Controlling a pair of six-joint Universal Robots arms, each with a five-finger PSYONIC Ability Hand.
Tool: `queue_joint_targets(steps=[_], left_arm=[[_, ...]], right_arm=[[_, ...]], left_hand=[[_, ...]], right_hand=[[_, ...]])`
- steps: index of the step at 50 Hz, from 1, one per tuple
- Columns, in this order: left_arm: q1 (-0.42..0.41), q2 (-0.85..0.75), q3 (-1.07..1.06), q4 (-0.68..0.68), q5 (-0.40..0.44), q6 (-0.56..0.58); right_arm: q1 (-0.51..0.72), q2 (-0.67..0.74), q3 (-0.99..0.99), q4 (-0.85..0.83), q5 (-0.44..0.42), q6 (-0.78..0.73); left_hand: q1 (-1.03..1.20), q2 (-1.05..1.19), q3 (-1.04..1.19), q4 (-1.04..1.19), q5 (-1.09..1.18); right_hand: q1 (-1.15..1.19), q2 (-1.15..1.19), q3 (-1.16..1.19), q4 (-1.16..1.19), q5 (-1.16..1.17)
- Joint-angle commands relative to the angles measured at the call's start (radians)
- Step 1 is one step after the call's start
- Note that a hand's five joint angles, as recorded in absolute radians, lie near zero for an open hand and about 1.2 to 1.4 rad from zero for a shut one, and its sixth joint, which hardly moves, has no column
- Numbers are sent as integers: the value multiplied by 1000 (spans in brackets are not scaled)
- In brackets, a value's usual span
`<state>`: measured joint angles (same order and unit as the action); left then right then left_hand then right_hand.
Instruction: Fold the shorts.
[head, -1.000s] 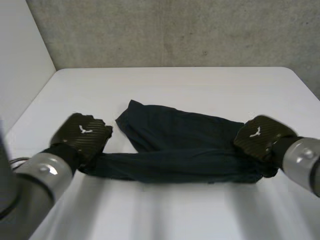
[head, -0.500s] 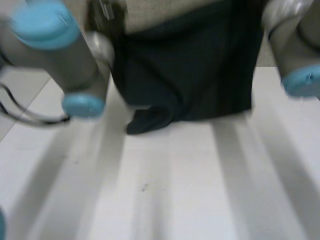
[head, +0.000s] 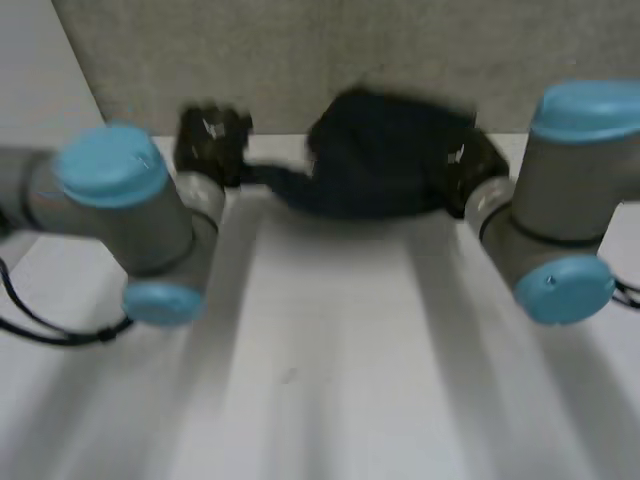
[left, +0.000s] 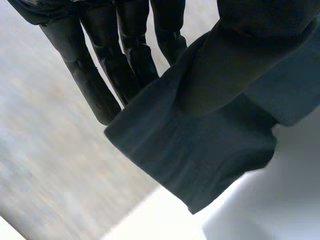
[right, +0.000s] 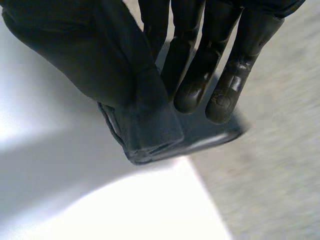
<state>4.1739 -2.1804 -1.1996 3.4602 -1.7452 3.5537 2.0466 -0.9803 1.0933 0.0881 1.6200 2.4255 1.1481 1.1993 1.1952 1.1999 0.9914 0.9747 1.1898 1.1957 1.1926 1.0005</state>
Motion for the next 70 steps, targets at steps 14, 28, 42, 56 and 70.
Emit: queue_joint_targets(steps=[14, 28, 42, 56, 70], left_arm=[[-35, 267, -515, -113, 1, 115], [-142, 539, -822, -475, 13, 199], [-151, 559, -698, -264, 32, 79], [120, 79, -206, -153, 223, -25], [172, -395, 405, -510, 326, -289]], right_arm=[[-16, -257, 390, 145, -72, -12], [-105, -411, 634, 401, -92, -226], [-148, -428, 720, 371, -97, -246], [-144, -422, 751, 291, -97, -243], [-148, -416, 789, 236, -97, -243]], left_hand=[[248, 197, 201, 196, 230], [248, 197, 201, 196, 230], [-974, -1025, -1021, -1025, -991], [-726, -777, -773, -778, -744], [-644, -695, -691, -696, -662]], right_hand=[[422, 207, 201, 204, 221], [422, 207, 201, 204, 221], [422, 207, 201, 204, 221], [422, 207, 201, 204, 221], [422, 207, 201, 204, 221]])
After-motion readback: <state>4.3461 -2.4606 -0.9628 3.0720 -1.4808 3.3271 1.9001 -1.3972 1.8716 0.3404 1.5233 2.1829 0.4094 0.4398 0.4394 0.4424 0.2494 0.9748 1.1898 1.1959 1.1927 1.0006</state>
